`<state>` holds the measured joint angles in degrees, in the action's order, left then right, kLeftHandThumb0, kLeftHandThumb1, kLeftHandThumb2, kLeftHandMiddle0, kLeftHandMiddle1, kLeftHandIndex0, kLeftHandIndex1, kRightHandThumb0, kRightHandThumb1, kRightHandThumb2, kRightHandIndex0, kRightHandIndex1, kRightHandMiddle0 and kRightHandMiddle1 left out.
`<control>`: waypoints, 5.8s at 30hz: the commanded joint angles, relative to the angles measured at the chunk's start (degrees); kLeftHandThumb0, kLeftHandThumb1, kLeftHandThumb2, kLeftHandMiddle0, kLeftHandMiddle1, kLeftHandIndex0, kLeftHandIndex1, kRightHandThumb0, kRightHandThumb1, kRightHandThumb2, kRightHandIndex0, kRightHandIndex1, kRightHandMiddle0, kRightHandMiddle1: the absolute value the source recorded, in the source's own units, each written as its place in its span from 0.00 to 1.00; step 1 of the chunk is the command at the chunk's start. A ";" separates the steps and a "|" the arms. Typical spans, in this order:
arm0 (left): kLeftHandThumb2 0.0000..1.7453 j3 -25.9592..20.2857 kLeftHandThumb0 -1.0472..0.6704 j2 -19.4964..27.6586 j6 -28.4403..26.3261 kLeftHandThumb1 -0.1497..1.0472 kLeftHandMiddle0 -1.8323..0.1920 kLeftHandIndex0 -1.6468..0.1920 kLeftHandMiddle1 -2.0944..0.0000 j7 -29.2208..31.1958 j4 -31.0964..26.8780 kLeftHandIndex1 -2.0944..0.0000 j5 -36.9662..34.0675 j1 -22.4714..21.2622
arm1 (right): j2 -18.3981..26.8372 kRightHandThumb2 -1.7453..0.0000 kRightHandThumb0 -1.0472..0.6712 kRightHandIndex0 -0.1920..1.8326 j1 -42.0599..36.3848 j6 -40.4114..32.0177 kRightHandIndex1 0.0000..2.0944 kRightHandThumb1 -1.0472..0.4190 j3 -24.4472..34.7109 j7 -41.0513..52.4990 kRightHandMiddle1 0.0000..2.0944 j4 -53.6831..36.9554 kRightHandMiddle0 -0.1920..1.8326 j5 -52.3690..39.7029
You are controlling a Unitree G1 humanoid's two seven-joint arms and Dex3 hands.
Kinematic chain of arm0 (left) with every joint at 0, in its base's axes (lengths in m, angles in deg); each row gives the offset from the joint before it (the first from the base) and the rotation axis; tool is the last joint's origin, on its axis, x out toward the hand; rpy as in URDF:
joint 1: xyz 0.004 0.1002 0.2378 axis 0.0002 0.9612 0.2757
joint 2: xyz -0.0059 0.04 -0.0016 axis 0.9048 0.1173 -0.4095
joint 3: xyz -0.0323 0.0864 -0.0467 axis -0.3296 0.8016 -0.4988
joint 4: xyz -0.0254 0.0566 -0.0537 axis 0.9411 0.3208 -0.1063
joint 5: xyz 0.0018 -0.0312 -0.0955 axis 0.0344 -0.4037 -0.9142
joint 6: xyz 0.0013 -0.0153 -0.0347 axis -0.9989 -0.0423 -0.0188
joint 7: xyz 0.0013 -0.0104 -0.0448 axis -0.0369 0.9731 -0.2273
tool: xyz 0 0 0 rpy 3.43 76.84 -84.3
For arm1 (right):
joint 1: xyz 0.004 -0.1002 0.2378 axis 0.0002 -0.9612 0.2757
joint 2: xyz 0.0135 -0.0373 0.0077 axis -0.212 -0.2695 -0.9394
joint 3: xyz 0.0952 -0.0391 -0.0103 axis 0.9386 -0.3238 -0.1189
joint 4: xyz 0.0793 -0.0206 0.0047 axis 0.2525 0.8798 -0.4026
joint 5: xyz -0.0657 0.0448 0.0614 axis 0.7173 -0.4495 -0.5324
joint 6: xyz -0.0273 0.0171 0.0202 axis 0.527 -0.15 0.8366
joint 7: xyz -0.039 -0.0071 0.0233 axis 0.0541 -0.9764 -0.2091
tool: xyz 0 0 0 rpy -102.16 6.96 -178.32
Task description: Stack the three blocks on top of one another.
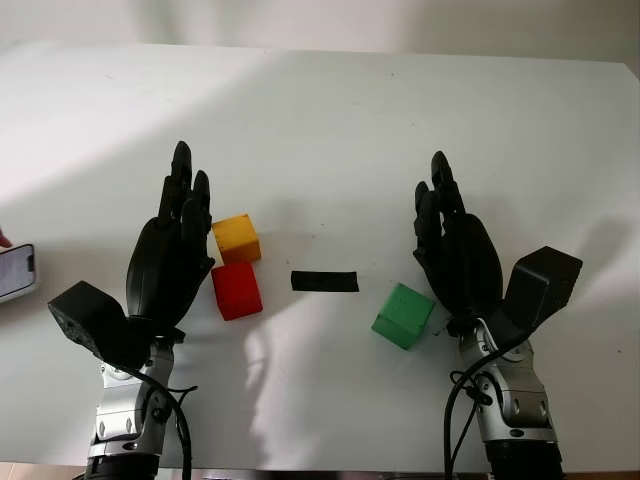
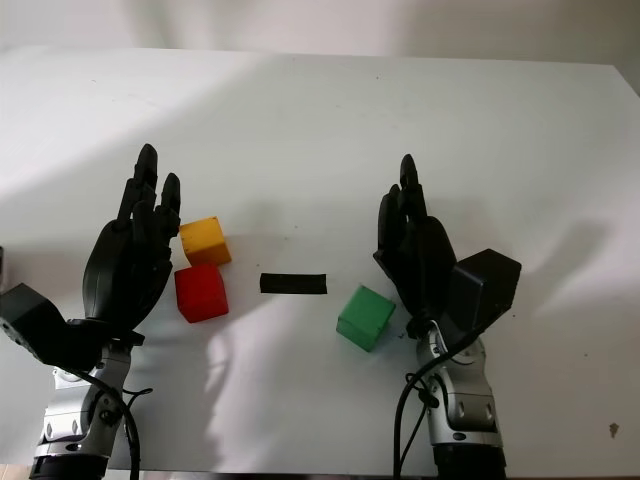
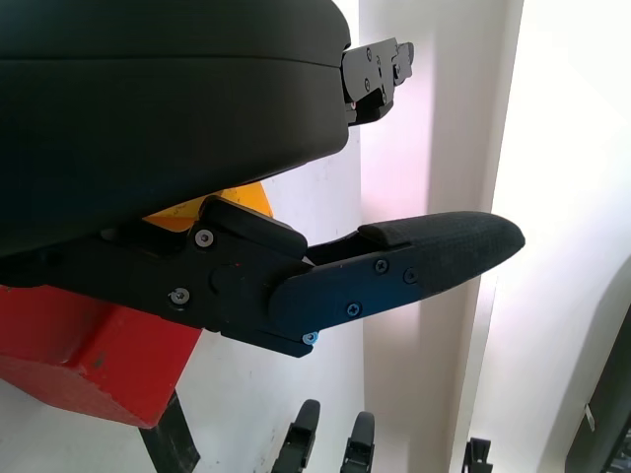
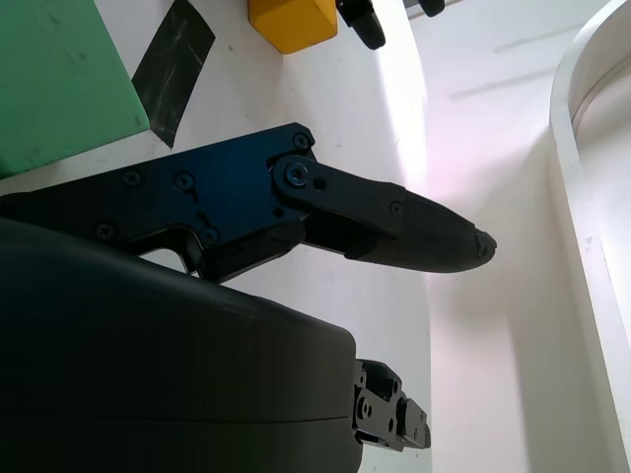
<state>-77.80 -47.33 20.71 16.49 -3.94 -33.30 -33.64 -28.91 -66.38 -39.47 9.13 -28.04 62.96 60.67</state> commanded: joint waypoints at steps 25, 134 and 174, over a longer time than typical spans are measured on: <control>0.05 -6.07 0.26 26.31 -1.56 0.98 0.83 0.75 0.97 7.79 -10.30 0.94 9.85 -9.05 | 0.05 0.58 0.20 0.00 0.96 0.77 0.00 0.00 -0.53 1.42 0.00 0.51 0.00 -0.43; 0.03 26.38 0.36 34.90 30.03 0.85 0.79 0.59 0.97 22.47 0.98 0.47 46.73 -50.94 | 0.32 0.59 0.20 0.00 0.69 1.32 0.00 0.00 -1.36 -0.70 0.00 0.54 0.00 1.36; 0.03 30.20 0.16 31.63 28.88 0.83 0.99 0.82 0.98 22.41 13.91 0.89 45.13 -53.11 | 0.45 0.61 0.18 0.00 -0.81 2.17 0.00 0.00 -0.62 -1.53 0.00 0.56 0.00 1.07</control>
<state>-46.13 -16.77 50.95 37.49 11.41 13.53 -87.74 -28.79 -67.18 -38.13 8.15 -29.71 63.30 61.74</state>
